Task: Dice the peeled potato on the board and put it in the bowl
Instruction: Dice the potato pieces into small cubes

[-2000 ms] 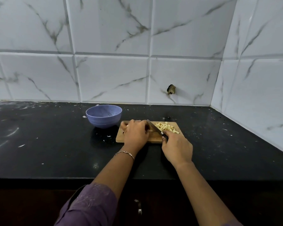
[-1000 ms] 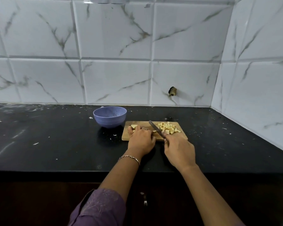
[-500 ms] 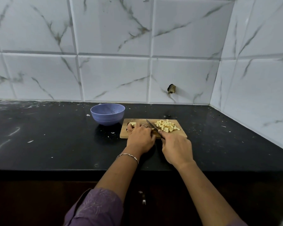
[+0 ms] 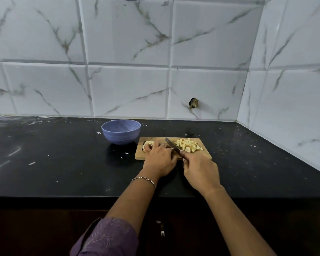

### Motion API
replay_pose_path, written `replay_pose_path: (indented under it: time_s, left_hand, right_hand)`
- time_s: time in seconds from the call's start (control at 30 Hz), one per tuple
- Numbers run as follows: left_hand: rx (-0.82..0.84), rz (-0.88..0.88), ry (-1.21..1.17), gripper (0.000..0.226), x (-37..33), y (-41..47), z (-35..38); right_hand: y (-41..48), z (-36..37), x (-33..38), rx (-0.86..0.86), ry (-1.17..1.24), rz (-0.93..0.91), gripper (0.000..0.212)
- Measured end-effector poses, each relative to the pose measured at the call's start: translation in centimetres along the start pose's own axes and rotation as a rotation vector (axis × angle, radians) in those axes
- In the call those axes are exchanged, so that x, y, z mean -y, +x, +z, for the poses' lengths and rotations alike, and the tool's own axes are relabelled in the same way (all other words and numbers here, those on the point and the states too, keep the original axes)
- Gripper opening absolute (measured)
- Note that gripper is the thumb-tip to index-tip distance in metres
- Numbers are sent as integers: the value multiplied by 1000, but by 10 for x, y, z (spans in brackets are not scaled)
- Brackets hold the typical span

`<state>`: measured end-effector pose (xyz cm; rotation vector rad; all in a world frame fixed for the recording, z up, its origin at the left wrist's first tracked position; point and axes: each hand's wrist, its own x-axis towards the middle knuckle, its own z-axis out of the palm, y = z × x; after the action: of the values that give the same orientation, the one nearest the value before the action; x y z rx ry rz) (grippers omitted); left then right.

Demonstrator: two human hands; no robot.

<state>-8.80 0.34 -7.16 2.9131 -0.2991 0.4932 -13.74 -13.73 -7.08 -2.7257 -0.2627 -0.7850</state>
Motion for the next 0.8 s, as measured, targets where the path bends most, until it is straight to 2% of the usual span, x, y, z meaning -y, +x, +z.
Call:
replay_pose_path:
  time_s: [0.13,0.4,0.57,0.7,0.8]
  left_hand:
    - [-3,-3,-5,44,1,1,0]
    - [-13,-4,-3,43,0,1,-2]
    - [-37,-40,-36,39,-1,-2,-4]
    - [-223,-235,-174,33,6,-2,-8]
    - [-307,-414,-256,38,13,-2,-12]
  right_hand:
    - [7,-2,-4,46,24,8,36]
    - [9,7,1,30,-116,-68,40]
    - [8,9,1,-9,-116,13,40]
    - [4,3,3,-42,-48,9,39]
    - [1,-1,5,-27,-28,-46,39]
